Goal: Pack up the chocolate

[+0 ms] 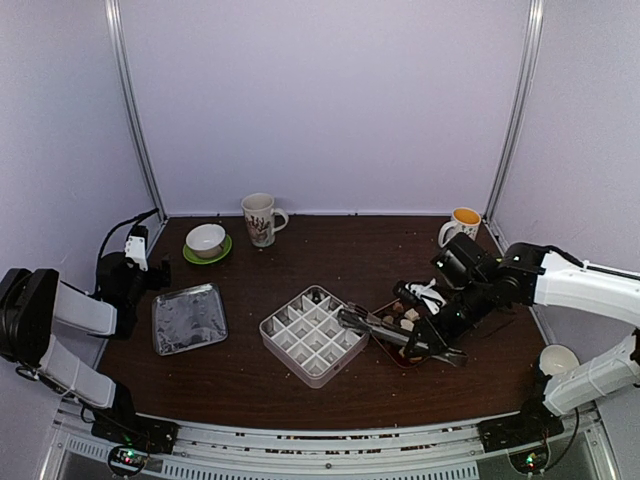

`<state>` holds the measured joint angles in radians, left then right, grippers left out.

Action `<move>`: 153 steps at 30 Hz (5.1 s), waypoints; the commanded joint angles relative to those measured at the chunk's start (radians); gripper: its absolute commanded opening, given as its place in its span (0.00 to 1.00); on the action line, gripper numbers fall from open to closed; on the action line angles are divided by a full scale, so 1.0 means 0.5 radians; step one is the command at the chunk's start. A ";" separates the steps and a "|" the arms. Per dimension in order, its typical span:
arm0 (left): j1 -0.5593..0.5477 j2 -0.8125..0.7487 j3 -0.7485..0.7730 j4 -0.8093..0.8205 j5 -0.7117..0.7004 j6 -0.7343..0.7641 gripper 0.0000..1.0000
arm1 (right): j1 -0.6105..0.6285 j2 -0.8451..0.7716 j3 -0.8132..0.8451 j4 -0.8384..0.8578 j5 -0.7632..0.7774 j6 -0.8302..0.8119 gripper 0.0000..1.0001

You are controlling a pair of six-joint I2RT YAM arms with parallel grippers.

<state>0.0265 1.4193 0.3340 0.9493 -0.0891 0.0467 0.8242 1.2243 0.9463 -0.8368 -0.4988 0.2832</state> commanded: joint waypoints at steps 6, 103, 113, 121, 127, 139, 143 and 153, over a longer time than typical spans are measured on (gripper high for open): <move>0.017 0.011 -0.002 0.119 0.000 -0.009 0.98 | 0.073 0.073 0.056 -0.026 0.058 -0.043 0.25; 0.017 0.012 -0.002 0.118 0.001 -0.008 0.98 | 0.014 -0.878 -0.461 0.280 1.208 0.444 0.33; 0.018 0.012 -0.002 0.120 0.000 -0.007 0.98 | 0.013 -0.910 -0.598 0.507 1.191 0.656 0.34; 0.017 0.011 -0.002 0.120 0.002 -0.008 0.98 | 0.003 -0.742 -0.437 0.103 1.189 0.721 0.33; 0.015 0.011 -0.002 0.118 0.000 -0.008 0.98 | 0.001 -0.774 -0.549 0.020 1.202 0.882 0.34; 0.016 0.011 -0.002 0.119 0.000 -0.008 0.98 | -0.018 -0.777 -0.382 -0.533 0.894 0.949 0.36; 0.017 0.011 -0.002 0.119 0.000 -0.008 0.98 | -0.019 -0.713 -0.345 -0.639 0.808 0.918 0.36; 0.016 0.012 -0.002 0.120 0.000 -0.008 0.98 | -0.029 -0.617 -0.377 -0.643 0.865 0.922 0.34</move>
<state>0.0265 1.4193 0.3340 0.9497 -0.0891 0.0467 0.8181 0.9207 0.7521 -1.1473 -0.0826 0.7330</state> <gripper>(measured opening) 0.978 0.344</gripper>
